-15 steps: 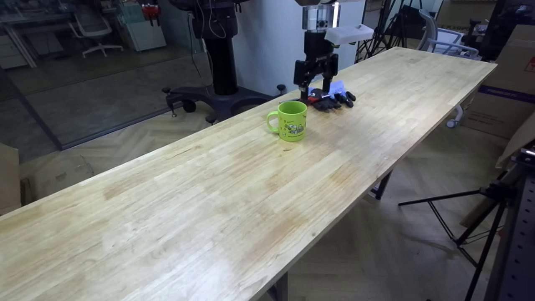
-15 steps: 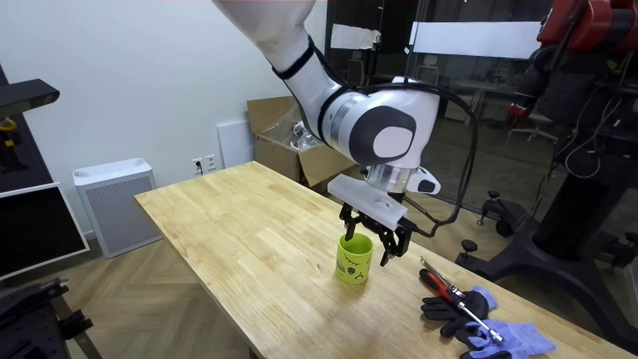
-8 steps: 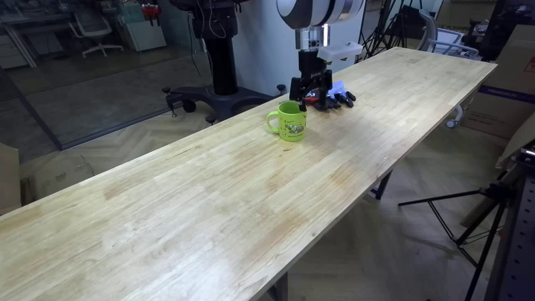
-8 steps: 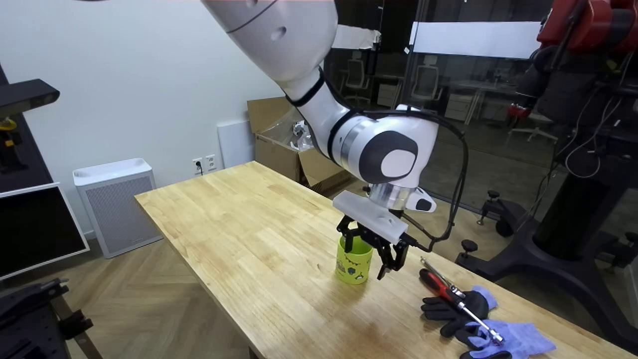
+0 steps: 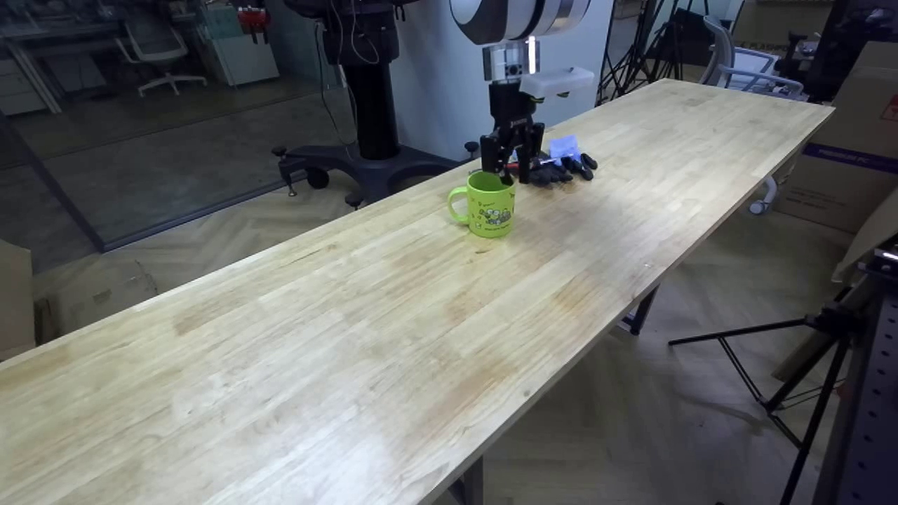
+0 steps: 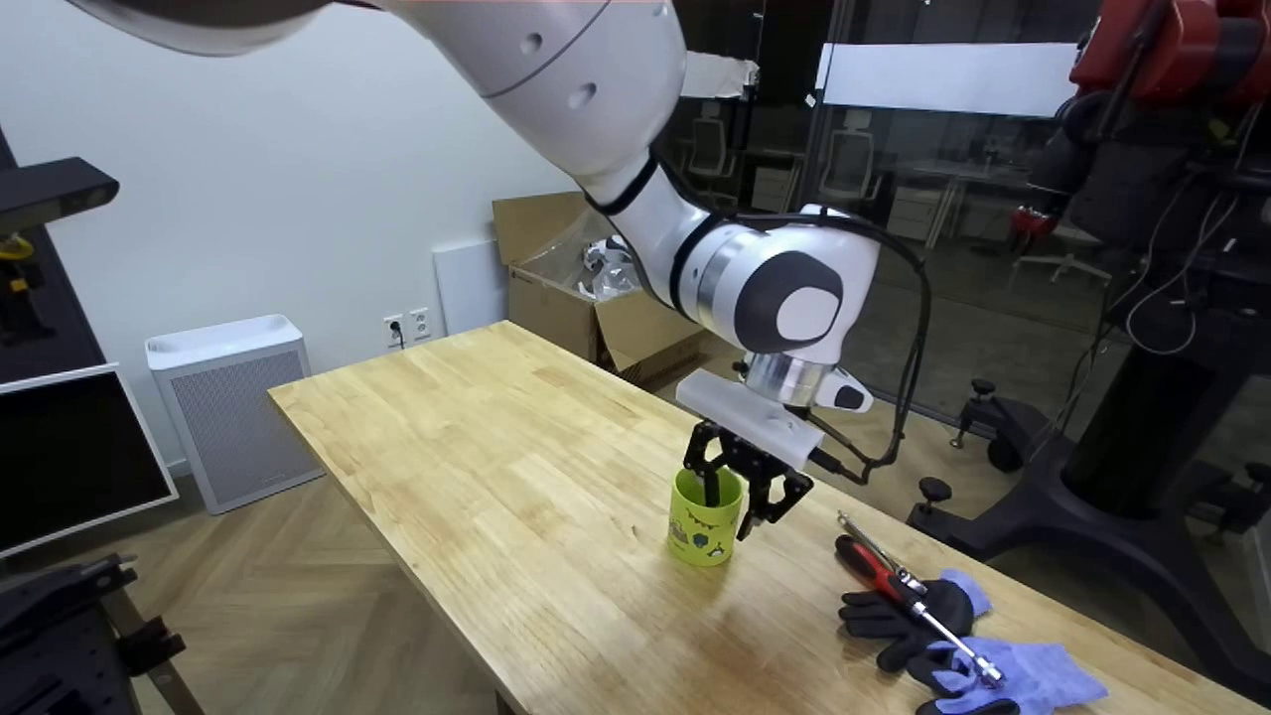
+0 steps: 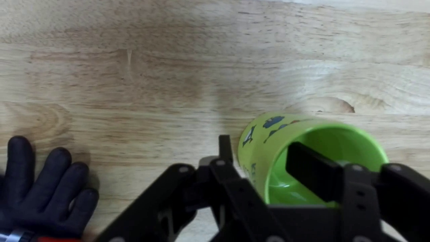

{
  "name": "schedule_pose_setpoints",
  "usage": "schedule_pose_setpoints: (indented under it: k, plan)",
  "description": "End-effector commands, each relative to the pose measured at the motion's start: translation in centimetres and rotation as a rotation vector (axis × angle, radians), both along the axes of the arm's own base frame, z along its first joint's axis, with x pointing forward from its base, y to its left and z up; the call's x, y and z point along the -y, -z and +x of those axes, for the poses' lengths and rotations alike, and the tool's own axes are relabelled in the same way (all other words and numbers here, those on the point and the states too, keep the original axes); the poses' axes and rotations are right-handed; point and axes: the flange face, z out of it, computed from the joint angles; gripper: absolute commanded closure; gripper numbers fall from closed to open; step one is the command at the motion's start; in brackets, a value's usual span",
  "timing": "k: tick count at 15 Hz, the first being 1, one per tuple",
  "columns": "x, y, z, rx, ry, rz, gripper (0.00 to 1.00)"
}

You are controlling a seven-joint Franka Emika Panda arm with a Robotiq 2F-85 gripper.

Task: Move the mug forward

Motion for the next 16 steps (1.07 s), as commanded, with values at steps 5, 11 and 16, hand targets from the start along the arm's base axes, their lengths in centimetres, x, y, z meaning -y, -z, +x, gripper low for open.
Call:
schedule_pose_setpoints:
  k: [5, 11, 16]
  plan:
    - [0.8, -0.8, 1.9, 0.009, 0.005, -0.01, 1.0]
    - [0.5, -1.0, 1.6, -0.037, -0.003, -0.032, 0.98]
    - [-0.6, -2.8, -0.2, -0.141, 0.011, -0.119, 0.98]
